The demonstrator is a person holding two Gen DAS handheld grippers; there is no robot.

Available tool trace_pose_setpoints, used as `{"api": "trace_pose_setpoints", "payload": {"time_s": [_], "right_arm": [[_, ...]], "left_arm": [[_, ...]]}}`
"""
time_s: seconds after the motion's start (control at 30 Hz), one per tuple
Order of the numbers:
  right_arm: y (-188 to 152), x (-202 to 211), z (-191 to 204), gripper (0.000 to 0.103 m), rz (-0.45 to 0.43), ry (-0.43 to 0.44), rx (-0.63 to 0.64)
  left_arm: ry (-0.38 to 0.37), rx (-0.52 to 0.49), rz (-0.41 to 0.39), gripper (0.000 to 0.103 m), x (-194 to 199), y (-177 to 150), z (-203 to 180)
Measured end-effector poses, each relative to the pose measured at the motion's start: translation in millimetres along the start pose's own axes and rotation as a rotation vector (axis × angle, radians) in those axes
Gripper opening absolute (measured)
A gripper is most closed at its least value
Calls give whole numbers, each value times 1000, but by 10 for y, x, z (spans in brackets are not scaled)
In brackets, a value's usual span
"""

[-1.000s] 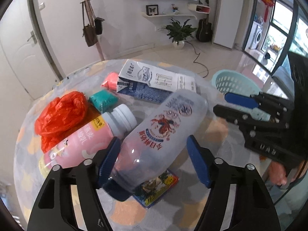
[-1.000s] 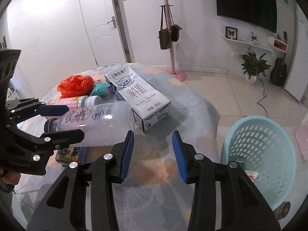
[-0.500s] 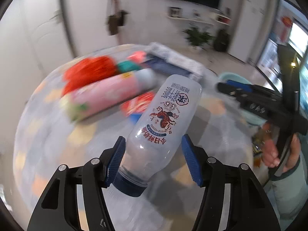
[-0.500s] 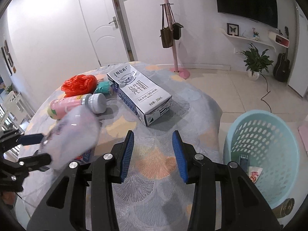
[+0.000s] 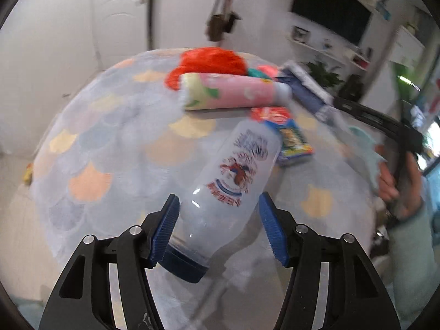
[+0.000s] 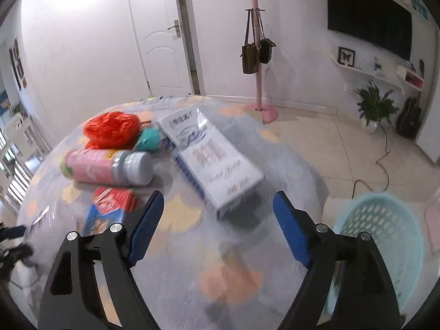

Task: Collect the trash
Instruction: 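Grasp the clear plastic bottle with the left tool while the right tool grasps another milk carton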

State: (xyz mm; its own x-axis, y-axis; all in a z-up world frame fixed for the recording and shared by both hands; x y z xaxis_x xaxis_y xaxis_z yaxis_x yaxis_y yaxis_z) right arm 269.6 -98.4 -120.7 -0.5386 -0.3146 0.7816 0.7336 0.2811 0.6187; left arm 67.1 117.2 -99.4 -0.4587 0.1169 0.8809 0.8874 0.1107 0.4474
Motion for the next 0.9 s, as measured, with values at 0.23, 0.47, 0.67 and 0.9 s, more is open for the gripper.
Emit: {"api": "trace_pose_setpoints", "payload": {"time_s": [0.23, 0.47, 0.67, 0.9], "right_arm": [[319, -345, 130, 81, 47, -62, 193], [490, -657, 111, 78, 128, 7, 197], [461, -650, 53, 53, 163, 52, 151], [103, -326, 38, 52, 266, 54, 50]], "left_arm": [[48, -84, 36, 73, -206, 153, -156], [42, -115, 91, 74, -455, 268, -174], [29, -106, 92, 70, -490, 280, -175], [1, -32, 48, 62, -444, 290, -90]]}}
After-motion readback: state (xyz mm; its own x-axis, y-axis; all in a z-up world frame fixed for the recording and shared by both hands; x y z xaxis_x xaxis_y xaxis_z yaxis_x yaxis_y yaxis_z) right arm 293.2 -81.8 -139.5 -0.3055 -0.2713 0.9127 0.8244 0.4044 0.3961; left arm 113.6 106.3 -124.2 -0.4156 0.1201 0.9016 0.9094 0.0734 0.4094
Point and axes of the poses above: each gripper's, at about its wrist camera, not at the fingertips, and x roughly against the way its jaws point, z to its left, y to its top, the point moved 4 cm from there along -x, roughly the way its jaws point, and after that the axes turned 10 degrees about z, right-handed, at the moved point
